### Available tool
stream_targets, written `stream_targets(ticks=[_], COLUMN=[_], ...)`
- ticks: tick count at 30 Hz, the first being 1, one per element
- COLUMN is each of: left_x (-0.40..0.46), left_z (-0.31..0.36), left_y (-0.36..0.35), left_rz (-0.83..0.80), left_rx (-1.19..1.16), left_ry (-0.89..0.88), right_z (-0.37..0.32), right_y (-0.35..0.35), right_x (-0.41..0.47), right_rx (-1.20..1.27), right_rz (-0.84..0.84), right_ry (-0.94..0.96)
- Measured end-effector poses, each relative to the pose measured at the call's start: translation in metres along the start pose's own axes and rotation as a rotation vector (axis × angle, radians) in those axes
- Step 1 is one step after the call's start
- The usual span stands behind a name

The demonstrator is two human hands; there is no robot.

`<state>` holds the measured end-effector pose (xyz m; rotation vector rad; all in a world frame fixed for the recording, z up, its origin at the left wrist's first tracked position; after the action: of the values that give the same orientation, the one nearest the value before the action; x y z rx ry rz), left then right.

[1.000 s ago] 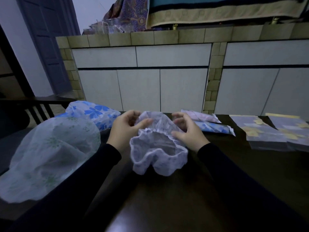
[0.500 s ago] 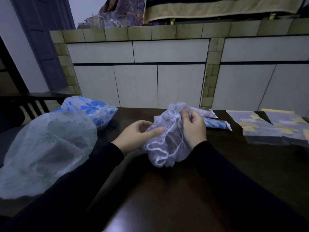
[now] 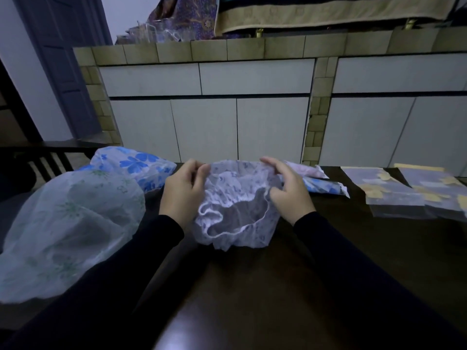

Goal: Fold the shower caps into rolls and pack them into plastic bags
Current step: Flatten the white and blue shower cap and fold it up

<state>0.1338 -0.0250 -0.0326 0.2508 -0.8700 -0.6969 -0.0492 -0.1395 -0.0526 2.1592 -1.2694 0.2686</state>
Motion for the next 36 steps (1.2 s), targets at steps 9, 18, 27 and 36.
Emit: stream_targets(ticks=[9, 18, 27, 36], left_x=[-0.006, -0.001, 0.006, 0.007], left_z=[0.013, 0.007, -0.018, 0.006], left_y=[-0.019, 0.005, -0.005, -0.010], left_rz=[-0.228, 0.004, -0.087, -0.230], left_rx=[-0.220, -0.099, -0.031, 0.170], left_ry=[0.024, -0.019, 0.085, 0.029], right_z=[-0.004, 0.015, 0.021, 0.001], right_y=[-0.005, 0.000, 0.017, 0.009], right_x=[0.002, -0.004, -0.005, -0.005], right_rx=[0.261, -0.090, -0.153, -0.123], right_rz=[-0.118, 0.069, 0.119, 0.028], right_ry=[-0.036, -0.165, -0.179, -0.091])
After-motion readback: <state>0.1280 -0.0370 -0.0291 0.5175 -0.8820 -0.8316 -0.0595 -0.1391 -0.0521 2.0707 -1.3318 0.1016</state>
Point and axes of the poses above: each hand's wrist, its own x-axis towards the middle knuckle, its own y-axis out of the back of the hand, z = x × y, the point moved 10 cm from there along x, towards the middle knuckle, and after that the axes turned 4 degrees about -z, right-handed, at the moved point
